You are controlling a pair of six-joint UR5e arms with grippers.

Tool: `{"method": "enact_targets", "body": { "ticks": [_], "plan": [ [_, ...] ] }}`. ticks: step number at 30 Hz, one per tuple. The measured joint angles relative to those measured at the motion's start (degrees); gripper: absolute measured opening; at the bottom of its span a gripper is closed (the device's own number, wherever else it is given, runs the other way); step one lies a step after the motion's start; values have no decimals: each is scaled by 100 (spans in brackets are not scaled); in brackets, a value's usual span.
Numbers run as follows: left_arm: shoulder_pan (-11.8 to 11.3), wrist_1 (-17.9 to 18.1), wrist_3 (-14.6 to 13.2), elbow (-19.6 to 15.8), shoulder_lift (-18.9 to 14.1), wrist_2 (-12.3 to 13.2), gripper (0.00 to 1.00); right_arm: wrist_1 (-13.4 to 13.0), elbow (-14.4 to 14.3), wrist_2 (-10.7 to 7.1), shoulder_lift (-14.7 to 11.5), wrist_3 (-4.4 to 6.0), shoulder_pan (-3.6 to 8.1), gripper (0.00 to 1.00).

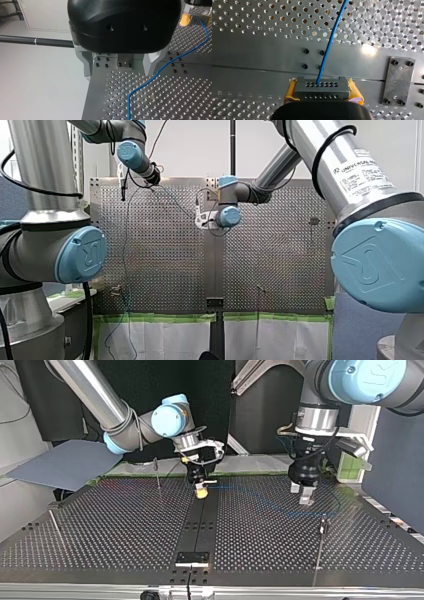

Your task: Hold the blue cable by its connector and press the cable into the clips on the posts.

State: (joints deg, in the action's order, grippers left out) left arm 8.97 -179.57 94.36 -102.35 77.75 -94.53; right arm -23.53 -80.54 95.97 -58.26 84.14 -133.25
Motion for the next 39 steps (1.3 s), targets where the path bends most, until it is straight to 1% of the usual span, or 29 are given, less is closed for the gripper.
{"method": "enact_targets", "body": {
  "ticks": [9, 16, 22, 27, 31, 34, 39],
  "plan": [
    [48, 0, -3, -1, 3, -57, 100, -141, -145, -5, 25, 24, 13, 0],
    [79, -2, -4, -2, 5, -70, 100, -358, -268, -34, 38, 77, 20, 0],
    [130, -48, -67, -2, 6, -164, 100, -398, -282, -48, 50, 85, 26, 0],
    [213, -122, -264, -1, 18, -314, 100, -404, -282, -47, 78, 66, 30, 0],
    [310, -197, -459, 1, 75, -461, 100, -401, -282, -48, 181, 47, 38, 0],
    [399, -268, -615, 3, 168, -608, 100, -403, -281, -45, 263, 40, 43, 0],
    [563, -436, -866, 6, 386, -856, 100, -414, -280, -43, 302, 44, 74, 0]
  ]
}}
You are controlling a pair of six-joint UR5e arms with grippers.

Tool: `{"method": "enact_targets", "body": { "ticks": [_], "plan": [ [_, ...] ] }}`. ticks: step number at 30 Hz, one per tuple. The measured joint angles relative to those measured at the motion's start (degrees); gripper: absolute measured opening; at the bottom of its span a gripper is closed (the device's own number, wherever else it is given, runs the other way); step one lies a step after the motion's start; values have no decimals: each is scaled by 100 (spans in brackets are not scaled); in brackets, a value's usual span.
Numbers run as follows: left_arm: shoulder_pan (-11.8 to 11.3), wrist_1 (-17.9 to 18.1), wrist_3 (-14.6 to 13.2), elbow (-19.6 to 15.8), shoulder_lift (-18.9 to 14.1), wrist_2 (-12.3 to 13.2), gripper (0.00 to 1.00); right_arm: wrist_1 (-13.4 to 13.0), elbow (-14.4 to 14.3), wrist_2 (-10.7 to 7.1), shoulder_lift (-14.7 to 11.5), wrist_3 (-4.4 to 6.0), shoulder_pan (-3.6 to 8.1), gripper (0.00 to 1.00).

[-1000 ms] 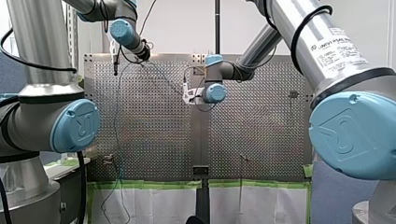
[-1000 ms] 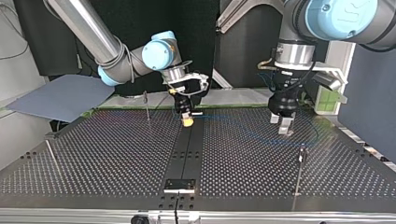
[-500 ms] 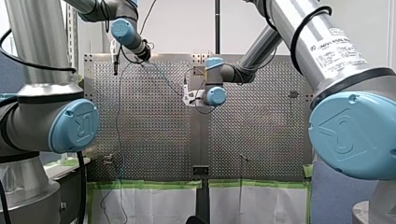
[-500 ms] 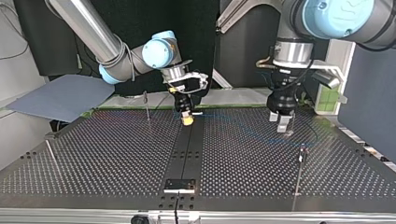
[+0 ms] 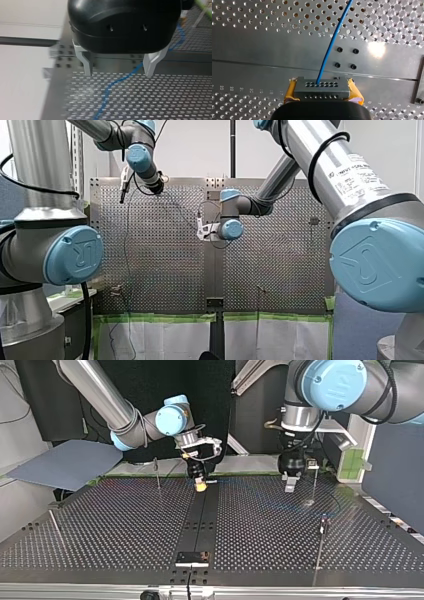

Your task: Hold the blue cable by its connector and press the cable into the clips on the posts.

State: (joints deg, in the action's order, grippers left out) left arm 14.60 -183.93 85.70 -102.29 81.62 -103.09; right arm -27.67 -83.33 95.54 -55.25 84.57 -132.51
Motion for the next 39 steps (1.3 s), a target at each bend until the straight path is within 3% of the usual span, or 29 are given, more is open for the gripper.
{"method": "enact_targets", "body": {
  "ticks": [11, 27, 39],
  "plan": [
    [330, -78, -521, 2, 462, -399, 100, -10, -2, 0, 8, -5, 19, 0],
    [682, 285, -1335, 31, 533, -474, 100, -52, -3, -6, 7, 15, 50, 0],
    [981, 503, -1903, 124, 918, -712, 100, -55, -2, -15, 7, 17, 54, 0]
  ]
}}
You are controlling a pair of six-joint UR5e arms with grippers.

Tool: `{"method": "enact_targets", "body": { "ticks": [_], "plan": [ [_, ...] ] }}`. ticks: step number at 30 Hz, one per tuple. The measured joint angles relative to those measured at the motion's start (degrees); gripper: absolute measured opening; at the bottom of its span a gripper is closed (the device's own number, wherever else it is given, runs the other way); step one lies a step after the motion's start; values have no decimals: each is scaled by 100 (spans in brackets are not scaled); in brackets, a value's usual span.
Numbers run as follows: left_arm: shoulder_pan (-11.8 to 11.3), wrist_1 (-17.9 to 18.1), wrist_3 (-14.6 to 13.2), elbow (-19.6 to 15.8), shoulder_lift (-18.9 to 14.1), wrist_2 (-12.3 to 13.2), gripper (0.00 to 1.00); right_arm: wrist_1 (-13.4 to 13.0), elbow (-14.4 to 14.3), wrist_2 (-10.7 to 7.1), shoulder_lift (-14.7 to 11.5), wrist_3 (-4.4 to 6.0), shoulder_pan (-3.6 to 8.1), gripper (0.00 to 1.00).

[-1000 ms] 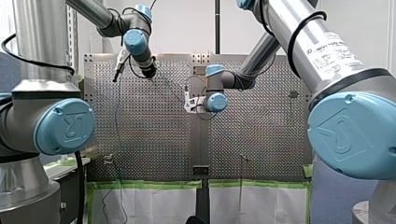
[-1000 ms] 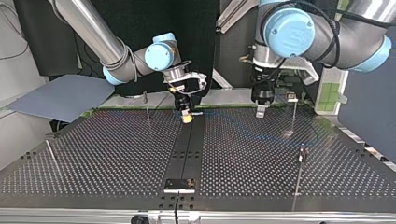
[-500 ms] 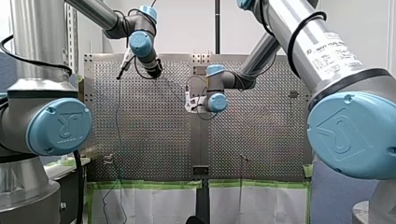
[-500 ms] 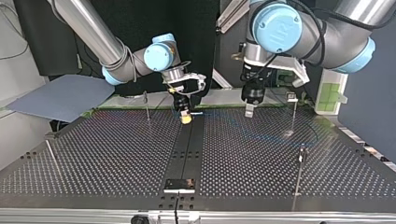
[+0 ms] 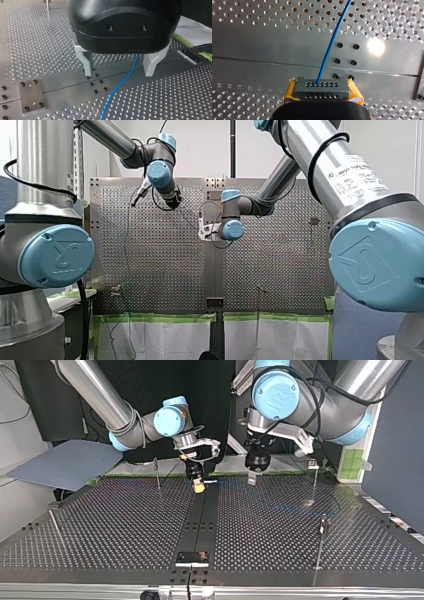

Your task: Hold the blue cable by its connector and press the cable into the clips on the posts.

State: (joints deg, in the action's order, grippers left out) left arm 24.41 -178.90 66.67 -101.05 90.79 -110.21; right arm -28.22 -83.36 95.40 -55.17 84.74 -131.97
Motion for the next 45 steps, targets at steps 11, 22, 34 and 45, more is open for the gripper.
{"method": "enact_targets", "body": {
  "ticks": [11, 22, 34, 45],
  "plan": [
    [127, 131, -79, 24, 87, -157, 100, 1, 1, -3, -1, 0, 0, 0],
    [232, 197, -139, 68, 366, -265, 100, -2, 2, -4, 0, 11, 1, 0],
    [317, 205, -120, 70, 372, -268, 100, 0, 0, -16, 0, 11, 0, 0],
    [336, 213, -104, 70, 372, -268, 100, 0, 0, -19, -1, 22, 0, 0]
  ]
}}
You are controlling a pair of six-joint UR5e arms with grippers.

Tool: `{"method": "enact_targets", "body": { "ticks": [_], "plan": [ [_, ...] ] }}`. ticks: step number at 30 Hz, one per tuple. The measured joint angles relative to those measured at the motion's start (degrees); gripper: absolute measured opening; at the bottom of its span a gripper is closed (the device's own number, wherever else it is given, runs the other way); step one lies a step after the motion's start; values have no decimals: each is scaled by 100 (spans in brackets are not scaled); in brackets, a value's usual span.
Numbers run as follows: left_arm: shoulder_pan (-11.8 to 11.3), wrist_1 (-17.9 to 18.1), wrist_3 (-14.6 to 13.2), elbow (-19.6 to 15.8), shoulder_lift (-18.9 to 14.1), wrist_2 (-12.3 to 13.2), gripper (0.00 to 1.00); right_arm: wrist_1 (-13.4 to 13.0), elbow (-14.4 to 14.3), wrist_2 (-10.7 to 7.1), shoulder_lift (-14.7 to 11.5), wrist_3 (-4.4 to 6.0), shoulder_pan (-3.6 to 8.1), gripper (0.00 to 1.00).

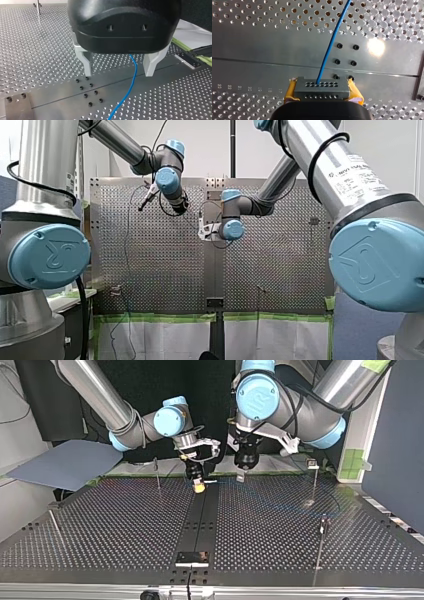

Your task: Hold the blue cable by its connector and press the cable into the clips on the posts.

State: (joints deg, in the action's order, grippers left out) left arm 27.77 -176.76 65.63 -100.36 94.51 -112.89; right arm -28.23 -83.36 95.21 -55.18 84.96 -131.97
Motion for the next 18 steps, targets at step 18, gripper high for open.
{"method": "enact_targets", "body": {
  "ticks": [18],
  "plan": [
    [107, 407, 150, 84, 559, -173, 100, 0, 0, -9, 1, 4, 1, 0]
  ]
}}
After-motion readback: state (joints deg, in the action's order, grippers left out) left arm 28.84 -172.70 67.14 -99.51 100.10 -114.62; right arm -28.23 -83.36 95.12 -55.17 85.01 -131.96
